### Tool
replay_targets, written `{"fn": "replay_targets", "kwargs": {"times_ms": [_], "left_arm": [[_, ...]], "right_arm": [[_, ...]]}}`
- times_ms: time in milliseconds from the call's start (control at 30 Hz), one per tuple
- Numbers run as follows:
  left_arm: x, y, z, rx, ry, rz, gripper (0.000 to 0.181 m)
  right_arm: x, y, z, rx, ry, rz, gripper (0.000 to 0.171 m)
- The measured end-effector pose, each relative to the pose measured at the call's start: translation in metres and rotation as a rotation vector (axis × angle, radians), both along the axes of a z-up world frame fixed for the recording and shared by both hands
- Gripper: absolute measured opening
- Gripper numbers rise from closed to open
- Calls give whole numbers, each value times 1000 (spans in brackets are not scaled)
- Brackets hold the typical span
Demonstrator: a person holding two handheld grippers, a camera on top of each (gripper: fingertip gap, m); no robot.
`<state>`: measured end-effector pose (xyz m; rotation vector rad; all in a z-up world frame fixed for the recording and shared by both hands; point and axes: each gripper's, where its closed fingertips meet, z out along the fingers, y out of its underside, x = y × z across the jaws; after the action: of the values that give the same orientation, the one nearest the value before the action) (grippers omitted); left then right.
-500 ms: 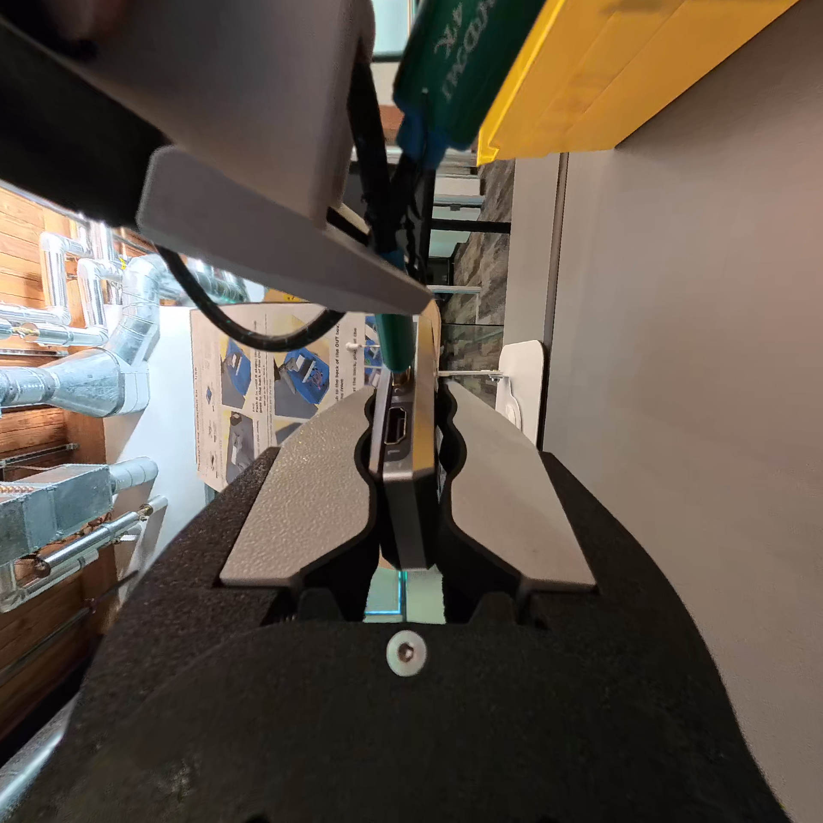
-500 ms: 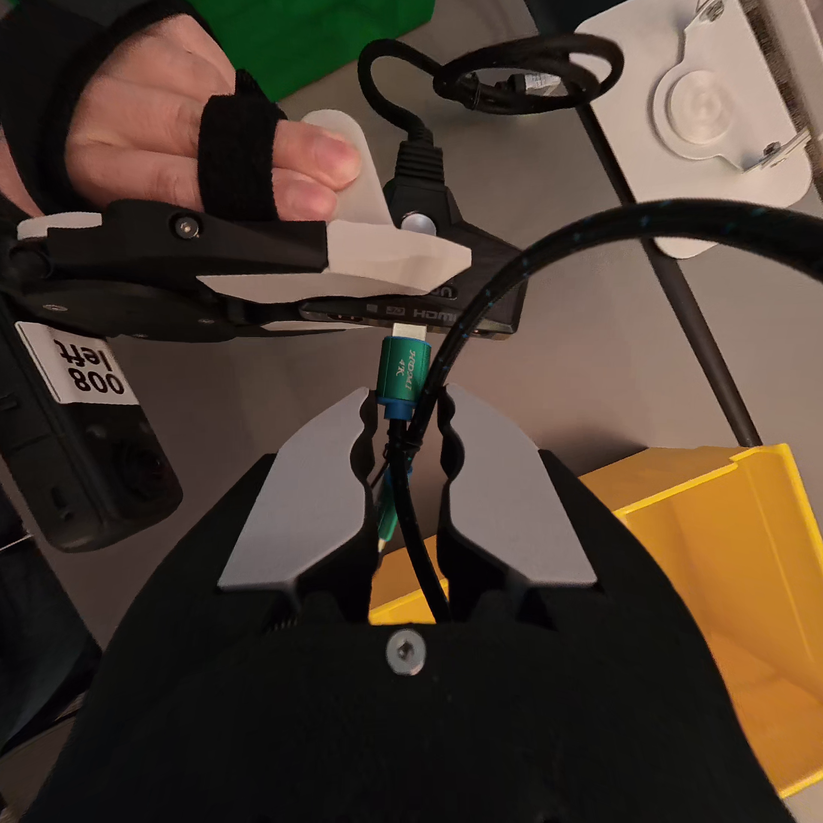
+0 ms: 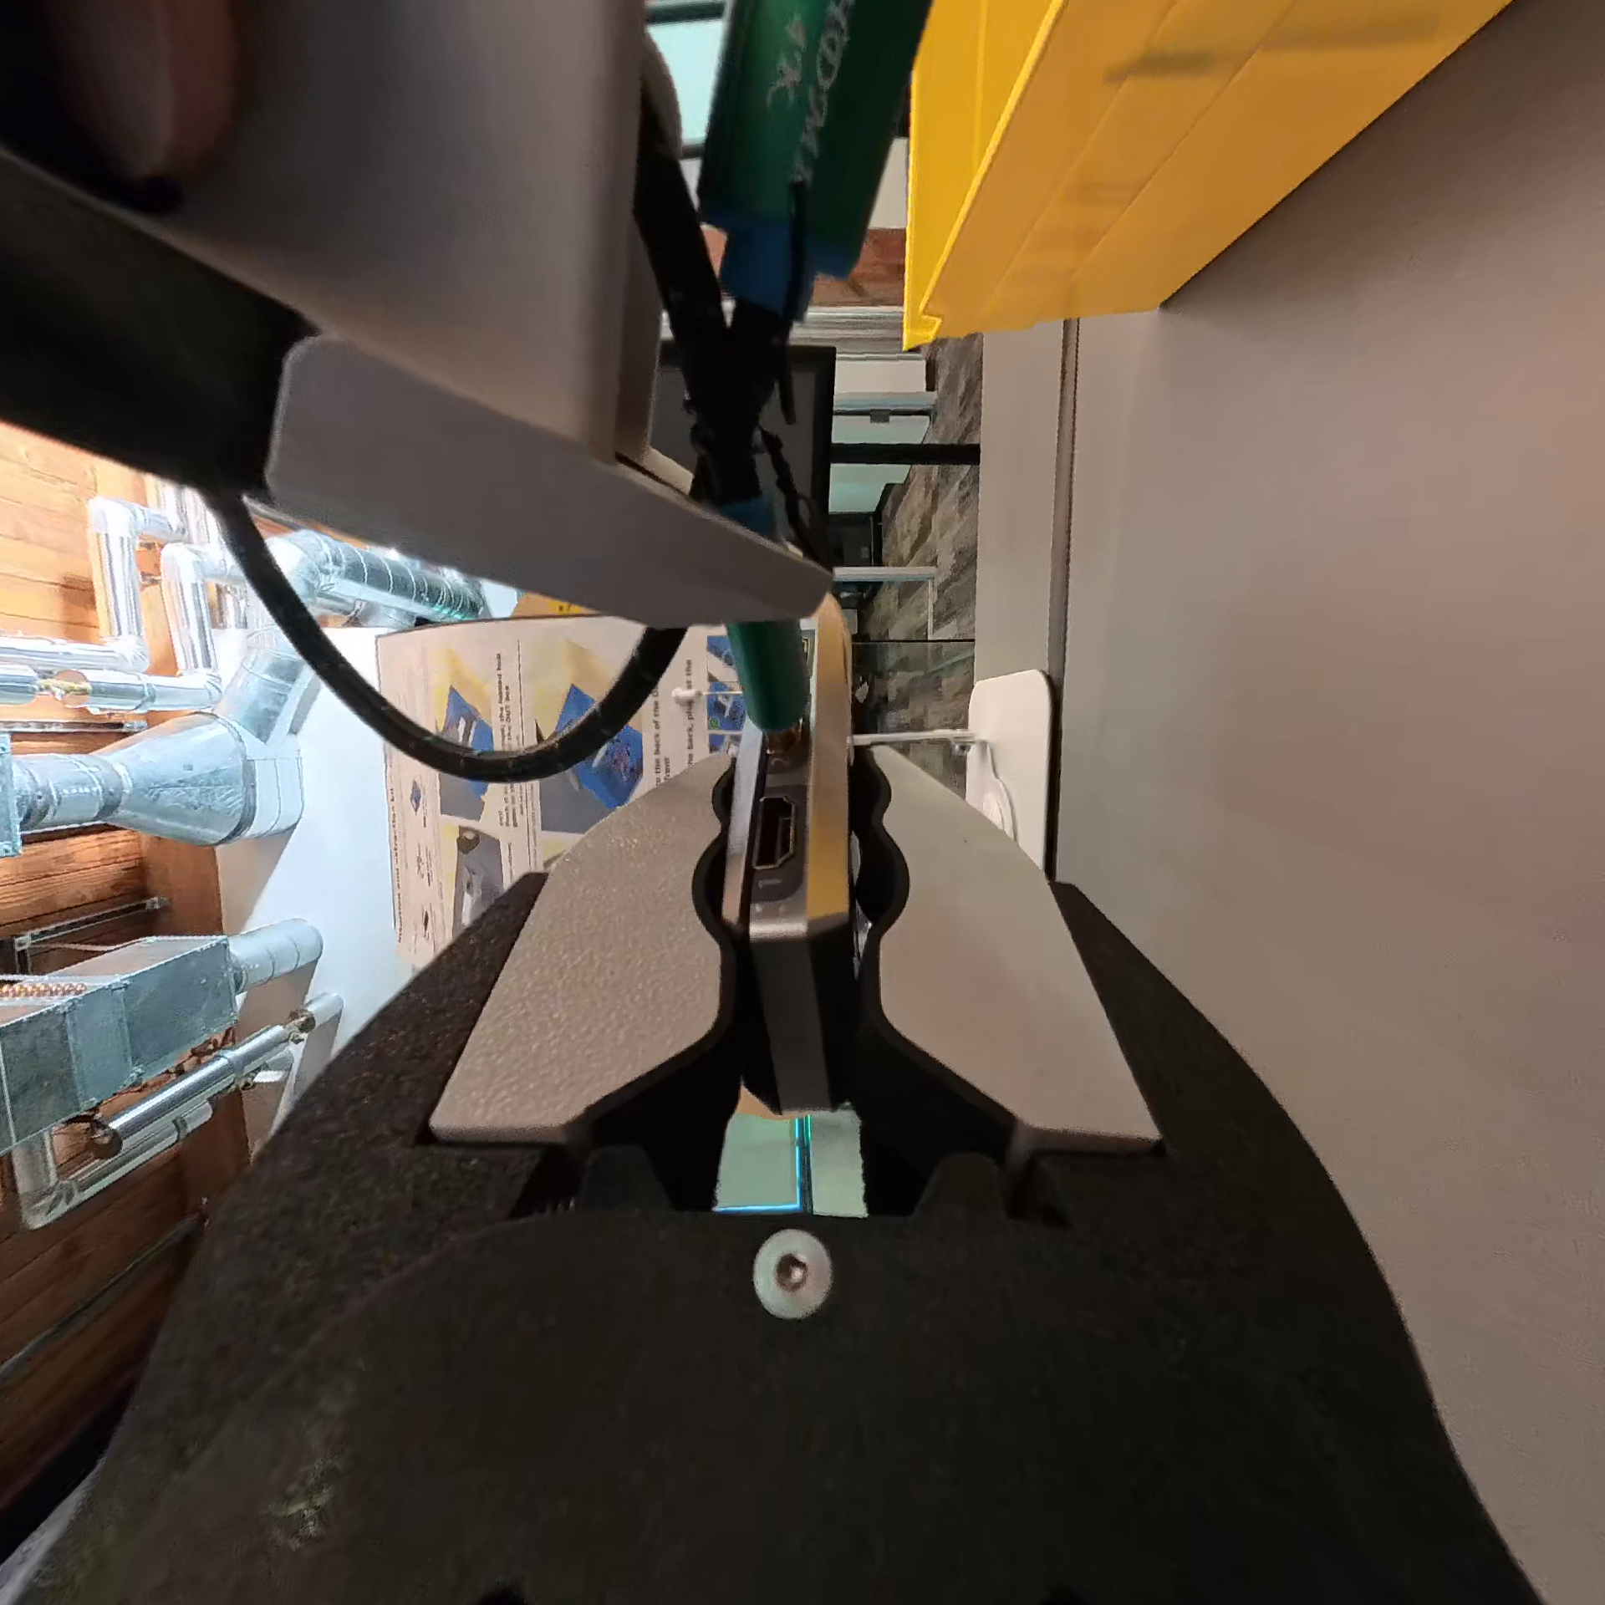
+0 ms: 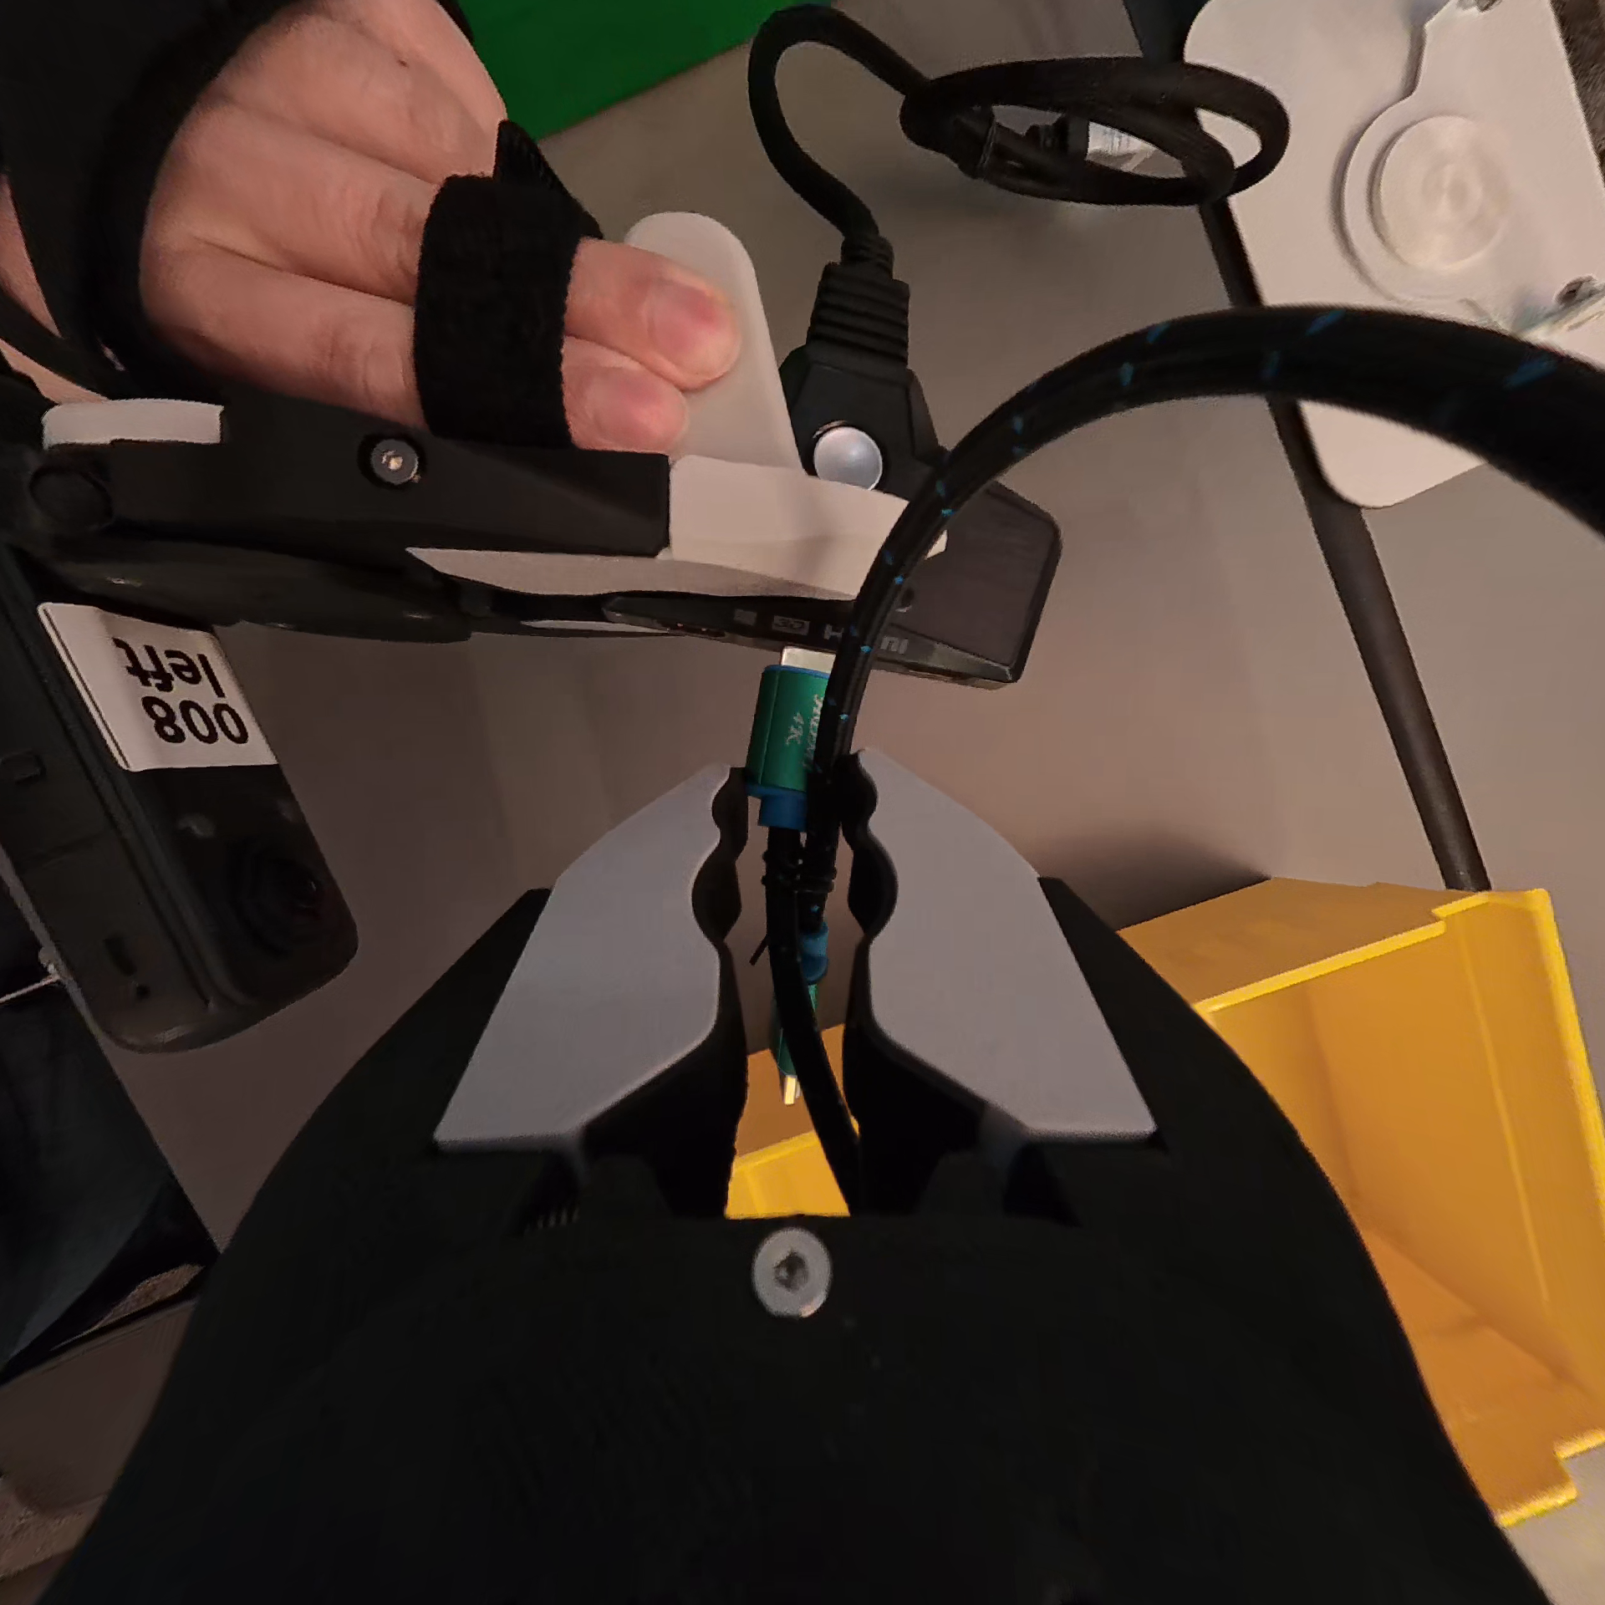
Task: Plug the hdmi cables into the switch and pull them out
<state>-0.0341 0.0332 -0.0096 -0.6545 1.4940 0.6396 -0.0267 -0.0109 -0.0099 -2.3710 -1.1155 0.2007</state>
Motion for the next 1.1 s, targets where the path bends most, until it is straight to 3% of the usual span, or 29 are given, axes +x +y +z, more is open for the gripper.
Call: {"fn": "replay_targets", "kwargs": {"times_ms": [467, 1100], "left_arm": [[-3, -5, 8, -18, -35, -29, 22], [-6, 0, 16, -2, -60, 55, 21]], "right_arm": [[-8, -1, 9, 35, 35, 54, 21], [-12, 4, 14, 86, 34, -17, 21]]}}
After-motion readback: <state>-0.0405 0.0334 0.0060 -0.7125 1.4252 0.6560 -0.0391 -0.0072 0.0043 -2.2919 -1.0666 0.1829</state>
